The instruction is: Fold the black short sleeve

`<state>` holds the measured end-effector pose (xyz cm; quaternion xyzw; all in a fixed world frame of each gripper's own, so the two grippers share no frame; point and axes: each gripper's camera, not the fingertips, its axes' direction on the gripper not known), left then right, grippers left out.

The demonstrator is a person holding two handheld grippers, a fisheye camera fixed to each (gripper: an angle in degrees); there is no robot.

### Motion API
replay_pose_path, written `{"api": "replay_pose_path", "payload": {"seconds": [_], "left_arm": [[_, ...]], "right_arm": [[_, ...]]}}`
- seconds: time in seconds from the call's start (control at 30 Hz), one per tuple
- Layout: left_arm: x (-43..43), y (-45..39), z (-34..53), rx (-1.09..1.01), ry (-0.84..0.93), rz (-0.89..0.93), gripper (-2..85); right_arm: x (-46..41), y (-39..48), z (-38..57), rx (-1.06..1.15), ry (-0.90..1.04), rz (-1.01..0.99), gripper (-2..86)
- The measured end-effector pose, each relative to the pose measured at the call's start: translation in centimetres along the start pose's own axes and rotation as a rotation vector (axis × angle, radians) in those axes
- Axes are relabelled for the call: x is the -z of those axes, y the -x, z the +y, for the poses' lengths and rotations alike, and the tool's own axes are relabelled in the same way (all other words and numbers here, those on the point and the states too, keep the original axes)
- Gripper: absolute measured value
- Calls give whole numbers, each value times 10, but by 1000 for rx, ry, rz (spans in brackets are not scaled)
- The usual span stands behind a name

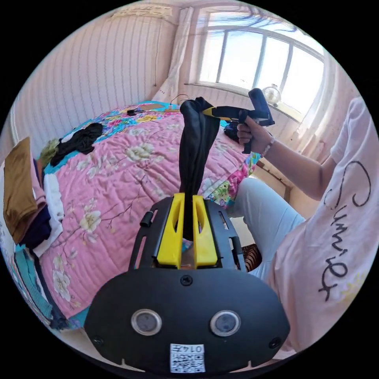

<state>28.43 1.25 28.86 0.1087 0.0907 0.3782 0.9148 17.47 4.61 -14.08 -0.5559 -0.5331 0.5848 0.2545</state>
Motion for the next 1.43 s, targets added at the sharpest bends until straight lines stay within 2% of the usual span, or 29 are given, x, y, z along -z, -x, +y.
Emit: {"api": "replay_pose_path", "payload": {"seconds": [0.17, 0.27, 0.4, 0.5, 0.57, 0.67, 0.77, 0.83, 0.97, 1.07, 1.17, 1.23, 1.33, 1.43], "left_arm": [[-40, -65, -86, -187, -5, 193, 39], [-71, -98, -146, -274, -24, 370, 39], [-128, -143, -242, -394, -14, 512, 39], [-167, -171, -328, -493, -87, 498, 40], [-202, -178, -391, -469, -129, 506, 43], [-279, -169, -486, -289, -77, 438, 57], [-316, -150, -516, -214, -17, 275, 60], [-311, -132, -505, -216, -10, 250, 60], [-252, -81, -419, -287, -28, 176, 59], [-182, -41, -317, -292, -52, 110, 53], [-101, -5, -196, -245, -86, 9, 9], [-51, 20, -123, -135, -112, -45, -3], [43, 65, 6, 120, -55, -165, -9], [109, 78, 82, 225, -70, -309, -9]], "right_arm": [[147, -5, 68, -107, -160, 244, 27], [222, -7, 102, -173, -273, 363, 28], [295, -12, 127, -205, -345, 535, 30], [346, -30, 115, -243, -346, 677, 34], [382, -57, 81, -275, -322, 833, 40], [409, -128, 30, -363, -261, 1019, 64], [413, -207, 13, -536, -183, 1167, 73], [403, -225, 17, -589, -132, 1197, 74], [347, -176, 52, -402, -127, 1146, 75], [289, -116, 95, -271, -89, 1054, 75], [221, -55, 139, -210, -34, 921, 84], [179, -21, 159, -178, 19, 790, 93], [117, 26, 170, -213, 95, 596, 106], [57, 78, 156, -120, 140, 528, 117]]}}
